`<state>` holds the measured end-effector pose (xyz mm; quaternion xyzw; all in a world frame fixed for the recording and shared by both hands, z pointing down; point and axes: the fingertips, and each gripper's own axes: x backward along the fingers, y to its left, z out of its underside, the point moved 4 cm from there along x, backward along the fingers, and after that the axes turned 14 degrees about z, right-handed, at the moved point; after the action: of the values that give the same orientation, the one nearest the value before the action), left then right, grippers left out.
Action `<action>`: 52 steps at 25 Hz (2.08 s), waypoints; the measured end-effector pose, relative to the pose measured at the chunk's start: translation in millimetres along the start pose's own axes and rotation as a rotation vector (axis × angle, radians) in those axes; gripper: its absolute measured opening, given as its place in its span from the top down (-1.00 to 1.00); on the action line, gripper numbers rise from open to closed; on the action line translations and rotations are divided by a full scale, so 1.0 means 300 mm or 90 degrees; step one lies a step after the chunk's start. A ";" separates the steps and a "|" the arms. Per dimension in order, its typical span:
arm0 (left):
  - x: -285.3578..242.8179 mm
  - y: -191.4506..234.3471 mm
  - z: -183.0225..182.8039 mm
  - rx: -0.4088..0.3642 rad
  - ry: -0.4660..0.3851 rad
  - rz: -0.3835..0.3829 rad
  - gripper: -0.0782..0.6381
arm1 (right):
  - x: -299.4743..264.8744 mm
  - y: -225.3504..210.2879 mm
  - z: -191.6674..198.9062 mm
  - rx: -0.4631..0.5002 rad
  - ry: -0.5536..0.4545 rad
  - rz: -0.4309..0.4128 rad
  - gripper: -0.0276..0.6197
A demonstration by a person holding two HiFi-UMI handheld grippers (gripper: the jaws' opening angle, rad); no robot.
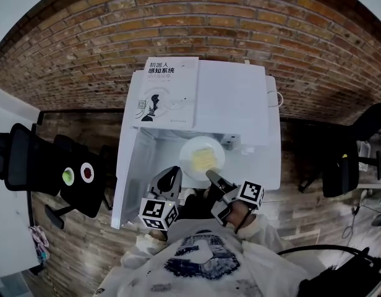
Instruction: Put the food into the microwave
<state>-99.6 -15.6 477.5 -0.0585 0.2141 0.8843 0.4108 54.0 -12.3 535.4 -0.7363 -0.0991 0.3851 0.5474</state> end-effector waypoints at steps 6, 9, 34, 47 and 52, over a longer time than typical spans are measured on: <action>-0.029 0.057 0.016 -0.014 0.008 0.023 0.70 | -0.063 -0.015 -0.010 -0.020 -0.019 0.009 0.82; -0.050 0.084 0.034 -0.017 0.015 0.031 0.70 | -0.099 -0.030 -0.022 -0.028 -0.028 0.013 0.82; -0.130 0.194 0.109 -0.006 0.041 0.040 0.70 | -0.451 -0.144 -0.157 -0.077 -0.054 0.046 0.82; -0.136 0.203 0.113 0.000 0.053 0.037 0.70 | -0.521 -0.151 -0.182 -0.092 -0.054 0.046 0.82; -0.139 0.208 0.119 0.001 0.055 0.035 0.70 | -0.535 -0.166 -0.186 -0.095 -0.054 0.043 0.83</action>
<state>-116.6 -65.3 542.0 -0.0903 0.2340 0.8917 0.3768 -4.2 -125.2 658.8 -0.7611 -0.1258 0.4253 0.4733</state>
